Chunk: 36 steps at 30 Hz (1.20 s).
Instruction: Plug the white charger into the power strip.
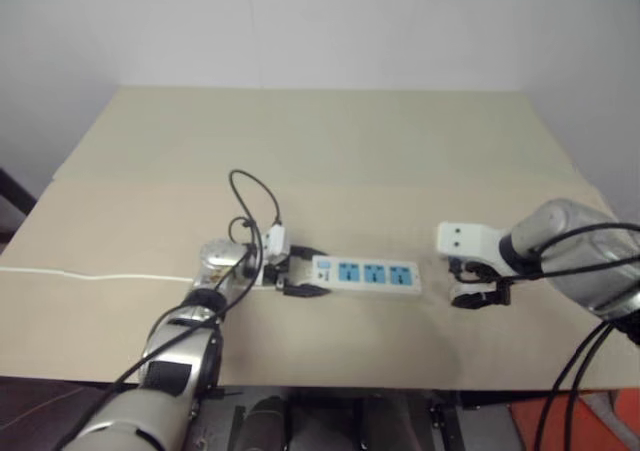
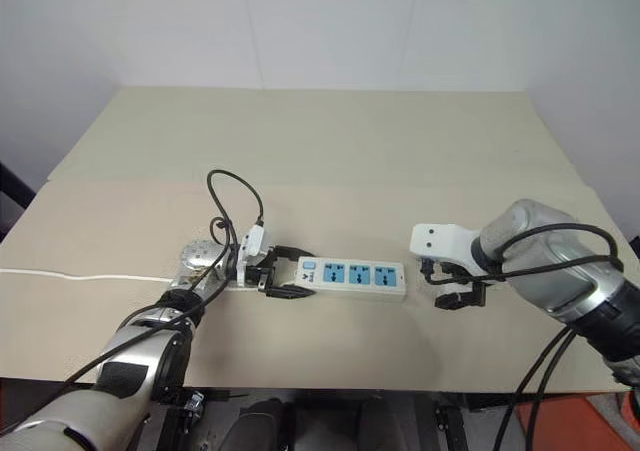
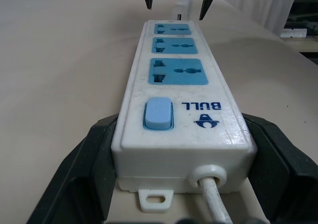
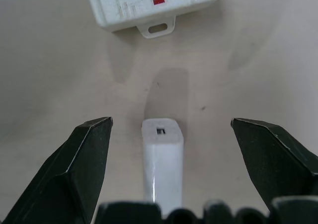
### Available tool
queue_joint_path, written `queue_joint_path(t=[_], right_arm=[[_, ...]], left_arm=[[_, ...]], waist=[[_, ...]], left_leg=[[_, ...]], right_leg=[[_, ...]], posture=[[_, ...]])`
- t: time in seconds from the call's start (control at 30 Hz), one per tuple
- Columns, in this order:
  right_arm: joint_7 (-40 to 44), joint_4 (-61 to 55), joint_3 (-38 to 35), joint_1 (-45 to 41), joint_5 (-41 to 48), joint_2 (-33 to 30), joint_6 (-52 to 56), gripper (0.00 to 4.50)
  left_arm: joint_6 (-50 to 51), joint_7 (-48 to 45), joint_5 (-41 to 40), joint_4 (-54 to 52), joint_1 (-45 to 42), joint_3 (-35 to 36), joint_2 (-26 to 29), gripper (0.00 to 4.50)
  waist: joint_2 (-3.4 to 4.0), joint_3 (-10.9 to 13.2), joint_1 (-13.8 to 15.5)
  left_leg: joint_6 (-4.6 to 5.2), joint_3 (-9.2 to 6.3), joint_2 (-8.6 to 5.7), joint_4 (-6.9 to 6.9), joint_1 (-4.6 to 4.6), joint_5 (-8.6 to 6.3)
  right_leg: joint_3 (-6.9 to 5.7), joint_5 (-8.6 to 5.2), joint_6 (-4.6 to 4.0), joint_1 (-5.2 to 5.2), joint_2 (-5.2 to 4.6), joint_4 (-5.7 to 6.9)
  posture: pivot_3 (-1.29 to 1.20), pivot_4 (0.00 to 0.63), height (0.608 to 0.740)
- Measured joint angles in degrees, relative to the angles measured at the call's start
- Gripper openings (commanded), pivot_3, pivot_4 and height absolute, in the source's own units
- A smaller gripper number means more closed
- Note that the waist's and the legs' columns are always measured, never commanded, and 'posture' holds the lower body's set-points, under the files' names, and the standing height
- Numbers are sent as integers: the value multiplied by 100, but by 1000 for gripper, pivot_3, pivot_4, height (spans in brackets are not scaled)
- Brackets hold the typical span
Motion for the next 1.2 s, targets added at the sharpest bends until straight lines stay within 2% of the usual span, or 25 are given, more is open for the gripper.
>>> queue_joint_path(t=[0.27,0.37,0.63,1.0,1.1,1.2], right_arm=[[282,183,171,-72,-396,237,20,4500],[324,263,182,-72,-521,306,21,3927],[468,397,183,-68,-749,373,79,1154],[527,115,-26,-7,-801,392,140,1069],[385,60,-675,-142,-503,651,383,1069],[4,25,-1752,-237,-40,1204,467,1069]], left_arm=[[-15,72,-19,-161,103,-15,-2,3276],[-63,103,-25,-208,133,-35,1,3276],[-96,137,-84,-250,176,-66,5,3276],[-19,38,-118,-293,176,-105,34,3276],[32,-35,-150,-341,173,-150,67,3276],[97,-96,-207,-382,171,-199,75,3276]], waist=[[1,-1,-6],[2,-1,-5],[3,-2,-4],[3,-2,-13],[3,-2,-16],[2,-2,-14]], left_leg=[[0,-2,-1,2,1,0],[0,-2,-1,2,2,0],[0,-1,-1,2,4,0],[0,-2,0,3,3,0],[0,-2,0,3,3,0],[0,-4,1,2,4,0]], right_leg=[[0,0,0,1,0,2],[0,0,0,1,0,3],[0,0,0,2,0,4],[0,0,0,0,1,5],[2,1,-1,0,1,6],[2,1,-2,1,2,7]], posture=[[0,150,740],[0,150,740],[0,150,740],[0,150,740],[0,150,740],[0,150,740]])
